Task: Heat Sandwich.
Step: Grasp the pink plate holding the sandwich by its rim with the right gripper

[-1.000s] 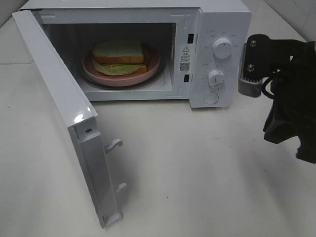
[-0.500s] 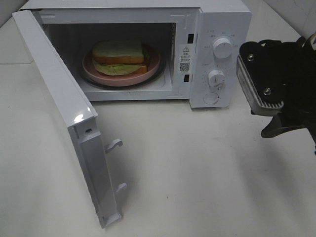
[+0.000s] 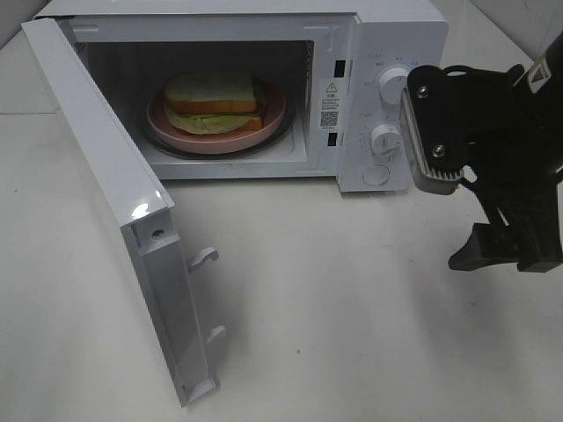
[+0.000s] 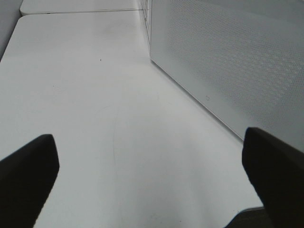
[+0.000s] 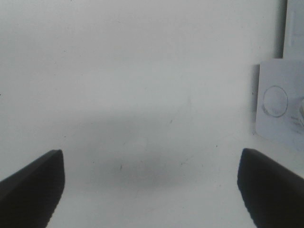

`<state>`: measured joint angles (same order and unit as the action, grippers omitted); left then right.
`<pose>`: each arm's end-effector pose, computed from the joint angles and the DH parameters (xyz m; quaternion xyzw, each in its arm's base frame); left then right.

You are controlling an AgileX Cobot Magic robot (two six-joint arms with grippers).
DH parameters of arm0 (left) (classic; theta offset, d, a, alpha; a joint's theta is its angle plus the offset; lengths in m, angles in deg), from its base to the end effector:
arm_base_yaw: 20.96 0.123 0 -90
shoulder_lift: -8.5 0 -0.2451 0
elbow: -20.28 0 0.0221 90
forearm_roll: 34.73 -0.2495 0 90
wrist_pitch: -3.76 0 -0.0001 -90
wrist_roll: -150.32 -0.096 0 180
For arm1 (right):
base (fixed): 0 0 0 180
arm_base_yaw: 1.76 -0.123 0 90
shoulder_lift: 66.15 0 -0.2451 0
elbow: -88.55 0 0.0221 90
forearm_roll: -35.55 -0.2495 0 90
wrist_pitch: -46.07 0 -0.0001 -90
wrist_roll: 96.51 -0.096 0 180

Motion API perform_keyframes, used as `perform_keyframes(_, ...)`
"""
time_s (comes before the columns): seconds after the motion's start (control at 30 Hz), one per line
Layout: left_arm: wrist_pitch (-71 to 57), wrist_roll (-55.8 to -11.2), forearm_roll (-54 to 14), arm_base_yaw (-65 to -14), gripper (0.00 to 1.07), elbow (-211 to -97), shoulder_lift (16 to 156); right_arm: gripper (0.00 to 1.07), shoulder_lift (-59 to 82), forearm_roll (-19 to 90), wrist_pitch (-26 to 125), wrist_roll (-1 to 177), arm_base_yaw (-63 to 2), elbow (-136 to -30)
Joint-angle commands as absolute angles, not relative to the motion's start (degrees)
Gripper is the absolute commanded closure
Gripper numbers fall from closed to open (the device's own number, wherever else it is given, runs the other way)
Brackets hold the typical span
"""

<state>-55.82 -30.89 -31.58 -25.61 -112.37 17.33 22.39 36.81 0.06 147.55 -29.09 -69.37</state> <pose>0.0386 -0.0077 0.2761 0.0441 0.8455 -0.0434 0.5304 0.2433 0.1240 0.2127 -0.7049 0.6798 -0.0726 0.1893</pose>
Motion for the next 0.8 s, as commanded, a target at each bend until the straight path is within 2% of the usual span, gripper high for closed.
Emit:
perform_keyframes(0.03,-55.65,-30.6,-31.58,-25.38,0.03,-112.2,16.02,0.14,23.88,38.41,0.92,147.72,-30.58,-70.86)
perform_keyframes(0.5,-55.65,-30.6,-31.58,-25.38,0.03,-112.2,16.02,0.18,36.77,41.51,2.41,147.78,-36.25,-88.05)
perform_keyframes(0.8,-55.65,-30.6,-31.58,-25.38,0.03,-112.2,16.02,0.18,43.76,41.45,7.51,149.21,-37.86,-94.92)
